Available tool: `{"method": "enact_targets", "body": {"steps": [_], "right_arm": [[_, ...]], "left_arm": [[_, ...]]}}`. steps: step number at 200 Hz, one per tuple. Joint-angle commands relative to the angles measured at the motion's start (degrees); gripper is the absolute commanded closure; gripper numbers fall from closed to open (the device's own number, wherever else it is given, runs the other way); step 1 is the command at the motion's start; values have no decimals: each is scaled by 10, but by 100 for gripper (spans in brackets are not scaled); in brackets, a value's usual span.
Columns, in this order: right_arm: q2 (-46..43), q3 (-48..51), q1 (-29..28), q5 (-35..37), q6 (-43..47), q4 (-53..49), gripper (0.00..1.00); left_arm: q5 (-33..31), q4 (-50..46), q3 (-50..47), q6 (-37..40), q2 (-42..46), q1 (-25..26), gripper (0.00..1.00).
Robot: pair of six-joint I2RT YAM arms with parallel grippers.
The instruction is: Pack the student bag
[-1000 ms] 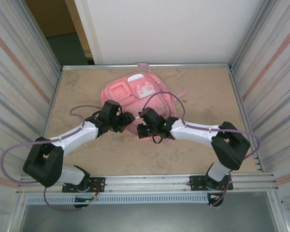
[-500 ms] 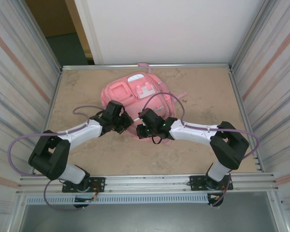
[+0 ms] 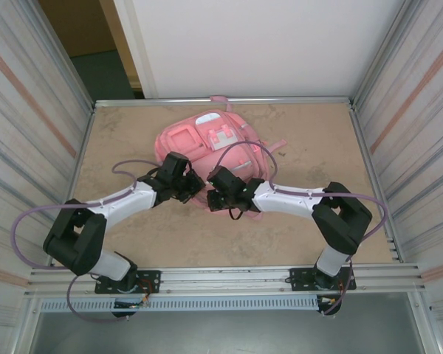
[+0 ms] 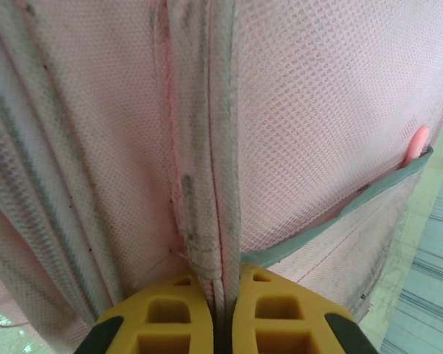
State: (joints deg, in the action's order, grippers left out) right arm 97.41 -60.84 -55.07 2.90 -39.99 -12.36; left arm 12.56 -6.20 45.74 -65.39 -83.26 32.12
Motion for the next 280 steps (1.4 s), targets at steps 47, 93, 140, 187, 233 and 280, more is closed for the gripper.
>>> {"method": "enact_targets", "body": {"steps": [47,93,140,187,233,280], "right_arm": [[-50,22,17,86,-18,-78,100],[-110,82,74,77,12,-99,100],[-131,90,75,4,81,-54,100],[-42,-31,-5,-29,86,-29,100],[60,-140,-23,-96,66,22,100],[107,-178,-34,-156,74,60,100]], "left_arm": [[29,5,-30,70,58,-40,100],[11,-35,-41,118,91,-85,100],[19,-47,16,125,34,-159,100],[82,-95,137,131,-81,-196,63],[8,-184,32,104,101,-224,45],[43,-164,-47,24,188,-208,47]]}}
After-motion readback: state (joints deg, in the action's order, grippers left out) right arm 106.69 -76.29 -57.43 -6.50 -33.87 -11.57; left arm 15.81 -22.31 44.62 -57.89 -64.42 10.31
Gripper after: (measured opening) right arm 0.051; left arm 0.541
